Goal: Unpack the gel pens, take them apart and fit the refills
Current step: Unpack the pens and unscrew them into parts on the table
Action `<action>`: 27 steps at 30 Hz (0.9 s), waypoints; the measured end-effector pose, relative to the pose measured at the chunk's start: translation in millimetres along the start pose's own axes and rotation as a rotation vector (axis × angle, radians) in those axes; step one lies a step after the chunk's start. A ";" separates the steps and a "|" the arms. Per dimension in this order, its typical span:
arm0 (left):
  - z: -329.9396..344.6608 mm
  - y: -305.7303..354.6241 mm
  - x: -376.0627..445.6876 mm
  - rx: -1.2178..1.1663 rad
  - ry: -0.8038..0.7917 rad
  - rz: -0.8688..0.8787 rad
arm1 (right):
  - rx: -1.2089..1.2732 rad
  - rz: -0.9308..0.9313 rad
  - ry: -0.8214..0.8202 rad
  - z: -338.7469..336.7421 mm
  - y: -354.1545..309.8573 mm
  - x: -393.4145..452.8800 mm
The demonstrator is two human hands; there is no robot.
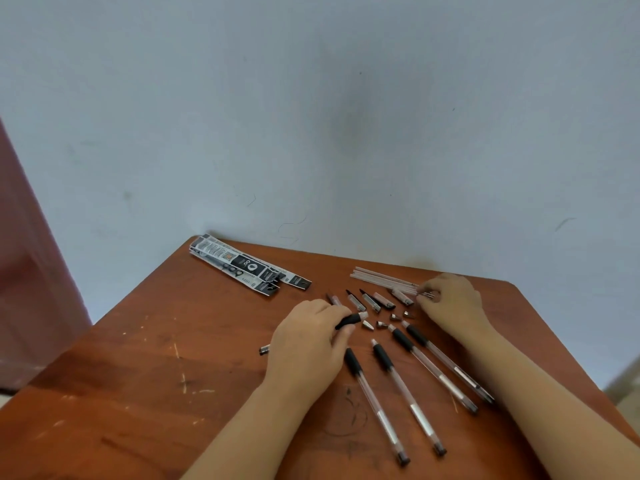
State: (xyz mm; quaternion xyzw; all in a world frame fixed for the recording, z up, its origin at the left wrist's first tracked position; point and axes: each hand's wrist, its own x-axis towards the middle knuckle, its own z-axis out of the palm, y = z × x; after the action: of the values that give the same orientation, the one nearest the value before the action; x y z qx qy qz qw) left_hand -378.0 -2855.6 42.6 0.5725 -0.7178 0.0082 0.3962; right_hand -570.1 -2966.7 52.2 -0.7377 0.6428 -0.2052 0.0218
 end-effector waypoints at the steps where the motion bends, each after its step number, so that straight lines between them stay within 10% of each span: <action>1: -1.2 -0.3 -0.3 0.000 -0.006 -0.010 | 0.026 -0.019 0.014 -2.4 0.2 -3.6; 12: -12.5 11.1 -2.2 -0.196 0.071 -0.105 | 0.413 -0.192 0.041 -52.0 -12.7 -85.6; 27: -16.8 24.5 -4.2 -1.062 -0.105 -0.498 | 0.420 -0.378 0.005 -42.8 -18.6 -105.1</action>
State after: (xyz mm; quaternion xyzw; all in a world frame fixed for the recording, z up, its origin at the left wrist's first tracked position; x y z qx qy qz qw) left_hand -388.8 -2835.9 62.5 0.4466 -0.4860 -0.4741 0.5827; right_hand -576.2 -2853.0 68.0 -0.8233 0.4373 -0.3361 0.1340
